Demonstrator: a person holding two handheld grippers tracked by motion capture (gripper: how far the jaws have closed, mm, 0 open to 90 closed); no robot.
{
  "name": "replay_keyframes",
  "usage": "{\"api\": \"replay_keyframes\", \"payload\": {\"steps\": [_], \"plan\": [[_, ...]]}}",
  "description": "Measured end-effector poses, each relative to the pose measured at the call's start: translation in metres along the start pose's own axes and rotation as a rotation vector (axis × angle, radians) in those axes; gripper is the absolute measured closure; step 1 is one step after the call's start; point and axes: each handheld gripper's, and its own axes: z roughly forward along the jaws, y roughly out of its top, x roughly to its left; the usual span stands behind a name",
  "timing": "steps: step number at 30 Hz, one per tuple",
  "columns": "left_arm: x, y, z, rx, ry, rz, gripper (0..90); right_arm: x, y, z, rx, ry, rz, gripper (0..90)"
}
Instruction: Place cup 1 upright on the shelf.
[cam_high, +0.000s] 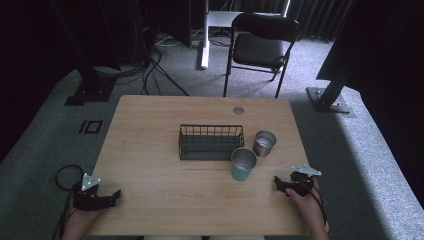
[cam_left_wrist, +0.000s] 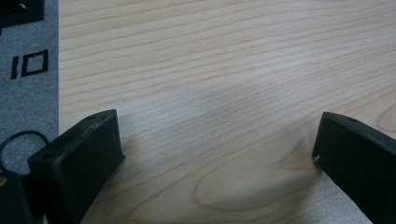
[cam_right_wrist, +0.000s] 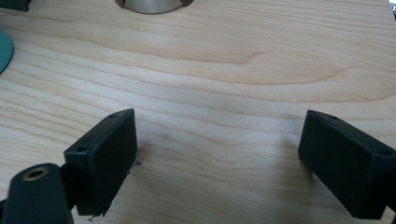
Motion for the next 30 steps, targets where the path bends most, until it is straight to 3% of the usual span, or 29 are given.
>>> {"api": "replay_keyframes", "payload": {"steps": [21,30], "plan": [[-0.0026,-0.0017,-0.0018,-0.003,-0.033,0.036,2.4,0.0000,0.0000,0.0000,0.000,0.000,-0.001,11.2],[-0.0086,0.0017,-0.0010,0.005,-0.062,0.079,4.1,0.0000,0.0001,0.0000,0.001,0.000,0.000,11.2]]}}
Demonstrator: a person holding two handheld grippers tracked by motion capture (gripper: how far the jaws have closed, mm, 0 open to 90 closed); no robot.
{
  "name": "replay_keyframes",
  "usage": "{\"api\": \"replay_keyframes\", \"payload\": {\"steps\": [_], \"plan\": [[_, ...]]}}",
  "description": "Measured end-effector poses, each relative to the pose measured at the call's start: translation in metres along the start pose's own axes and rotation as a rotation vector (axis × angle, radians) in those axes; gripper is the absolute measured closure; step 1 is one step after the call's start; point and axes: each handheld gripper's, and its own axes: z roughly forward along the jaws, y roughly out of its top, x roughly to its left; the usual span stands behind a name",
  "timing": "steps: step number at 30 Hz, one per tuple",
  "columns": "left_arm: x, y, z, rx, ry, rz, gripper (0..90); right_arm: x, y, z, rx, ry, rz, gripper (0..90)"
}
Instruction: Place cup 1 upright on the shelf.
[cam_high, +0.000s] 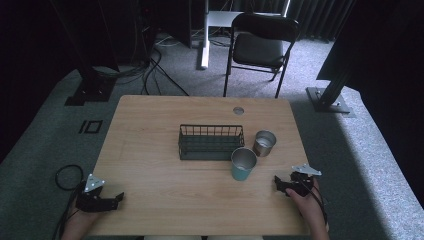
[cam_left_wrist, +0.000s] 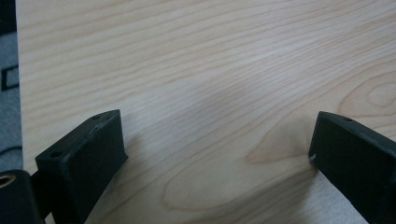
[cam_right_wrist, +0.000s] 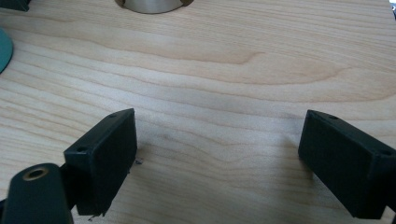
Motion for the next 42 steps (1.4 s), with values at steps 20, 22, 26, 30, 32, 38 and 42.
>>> {"api": "replay_keyframes", "payload": {"steps": [20,22,26,30,32,38,42], "plan": [[-0.031,0.021,0.010,-0.042,-0.098,0.107,4.1,0.000,0.000,0.000,0.000,0.000,0.000,11.2],[-0.034,0.022,0.012,-0.030,-0.109,0.124,4.1,0.000,0.000,0.000,0.000,0.000,0.000,11.2],[-0.040,0.025,0.015,-0.042,-0.129,0.144,4.2,0.000,0.000,0.000,0.000,0.000,0.000,11.2],[-0.045,0.028,0.015,-0.055,-0.154,0.158,4.2,0.000,0.000,0.000,0.000,0.000,0.000,11.2],[-0.051,0.033,0.017,-0.065,-0.173,0.171,4.3,0.000,0.000,0.000,0.000,0.000,0.000,11.2],[-0.062,0.041,0.019,-0.108,-0.176,0.202,5.4,0.000,0.000,0.000,0.000,0.000,0.000,11.2],[-0.067,0.045,0.020,-0.122,-0.192,0.211,5.4,0.000,0.000,0.000,0.000,0.000,0.000,11.2]]}}
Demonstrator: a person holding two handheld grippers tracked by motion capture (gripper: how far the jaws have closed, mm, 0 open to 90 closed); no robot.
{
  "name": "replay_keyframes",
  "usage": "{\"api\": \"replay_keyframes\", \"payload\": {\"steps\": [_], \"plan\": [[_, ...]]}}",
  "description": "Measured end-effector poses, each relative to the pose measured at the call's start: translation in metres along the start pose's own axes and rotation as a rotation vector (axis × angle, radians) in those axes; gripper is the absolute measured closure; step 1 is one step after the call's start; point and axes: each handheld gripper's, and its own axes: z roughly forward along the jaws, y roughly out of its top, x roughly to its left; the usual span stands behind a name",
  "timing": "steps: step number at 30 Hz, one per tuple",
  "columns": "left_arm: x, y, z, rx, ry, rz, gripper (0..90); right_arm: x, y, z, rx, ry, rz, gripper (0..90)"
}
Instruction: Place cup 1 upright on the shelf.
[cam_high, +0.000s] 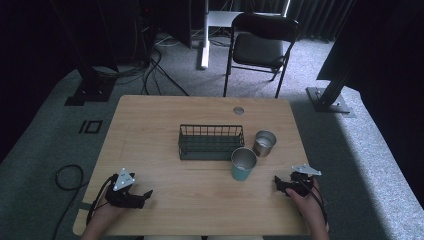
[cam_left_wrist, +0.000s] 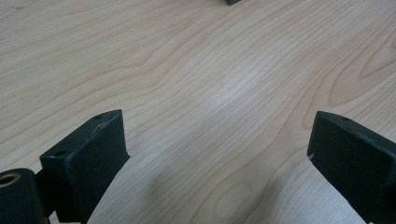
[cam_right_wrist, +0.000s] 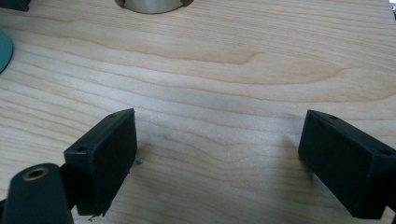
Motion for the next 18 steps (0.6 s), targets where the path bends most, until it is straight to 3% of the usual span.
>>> {"api": "replay_keyframes", "payload": {"steps": [18], "plan": [[-0.021,0.022,0.025,-0.019,-0.084,0.048,5.4,0.000,0.000,0.000,0.000,0.000,0.000,11.2]]}}
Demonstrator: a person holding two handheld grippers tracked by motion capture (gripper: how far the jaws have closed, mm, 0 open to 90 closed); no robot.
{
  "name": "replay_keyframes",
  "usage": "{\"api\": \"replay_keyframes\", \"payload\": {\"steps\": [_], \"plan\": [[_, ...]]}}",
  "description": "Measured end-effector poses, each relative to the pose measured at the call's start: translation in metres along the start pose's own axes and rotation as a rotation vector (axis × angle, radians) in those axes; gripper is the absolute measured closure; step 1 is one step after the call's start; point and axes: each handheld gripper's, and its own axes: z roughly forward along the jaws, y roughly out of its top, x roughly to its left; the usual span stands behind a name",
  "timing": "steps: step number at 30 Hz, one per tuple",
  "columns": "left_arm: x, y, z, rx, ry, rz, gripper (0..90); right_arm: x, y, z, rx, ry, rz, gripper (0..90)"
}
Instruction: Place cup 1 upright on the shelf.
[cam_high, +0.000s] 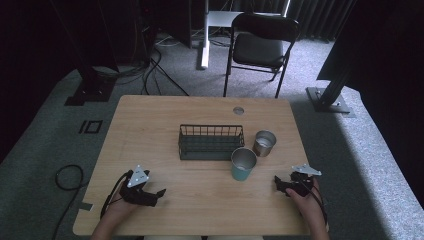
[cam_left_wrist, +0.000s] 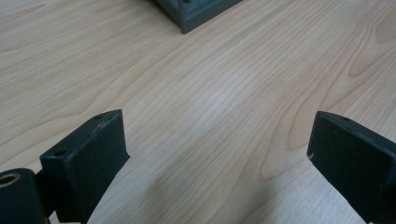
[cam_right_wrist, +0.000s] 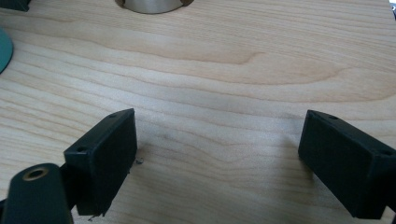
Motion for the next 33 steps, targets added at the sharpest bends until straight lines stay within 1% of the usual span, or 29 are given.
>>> {"api": "replay_keyframes", "payload": {"steps": [1,2,4,7,8,9,13,14,16,18,19,20,24,29,33], "plan": [[-0.001,0.001,0.002,0.000,-0.007,0.002,5.4,0.000,0.000,0.000,0.000,0.000,0.000,11.2],[-0.004,0.003,0.005,0.001,-0.013,0.015,5.4,0.000,0.000,0.000,0.000,0.000,0.000,11.2],[-0.006,0.005,0.007,-0.001,-0.019,0.016,5.4,0.000,0.000,0.000,0.000,0.000,0.000,11.2],[-0.011,0.010,0.013,-0.005,-0.036,0.033,5.4,0.000,0.000,0.000,0.000,0.000,0.000,11.2],[-0.011,0.010,0.013,-0.005,-0.036,0.033,5.4,0.000,0.000,0.000,0.000,0.000,0.000,11.2],[-0.013,0.012,0.017,-0.005,-0.047,0.035,5.4,0.000,0.000,0.000,0.000,0.000,0.000,11.2],[-0.016,0.016,0.022,-0.006,-0.062,0.042,5.4,0.000,0.000,0.000,0.000,0.000,0.000,11.2],[-0.018,0.019,0.025,-0.009,-0.076,0.044,5.4,0.000,0.000,0.000,0.000,0.000,0.000,11.2],[-0.018,0.019,0.025,-0.009,-0.076,0.044,5.4,0.000,0.000,0.000,0.000,0.000,-0.001,11.2],[-0.022,0.024,0.030,-0.012,-0.088,0.055,5.4,0.000,0.000,0.000,0.000,0.000,0.000,11.2],[-0.023,0.026,0.031,-0.015,-0.087,0.061,5.4,0.000,0.000,0.000,0.000,0.000,0.000,11.2],[-0.024,0.029,0.034,-0.018,-0.095,0.061,5.4,0.000,0.000,0.000,0.000,0.000,0.000,11.2],[-0.026,0.033,0.039,-0.023,-0.104,0.063,5.4,0.000,0.000,0.000,0.000,0.000,0.000,11.2],[-0.032,0.042,0.046,-0.024,-0.117,0.087,5.4,0.000,0.000,0.000,0.000,0.000,0.000,11.2],[-0.036,0.049,0.051,-0.035,-0.129,0.098,5.4,0.000,0.000,0.000,0.000,0.000,0.000,11.2]]}}
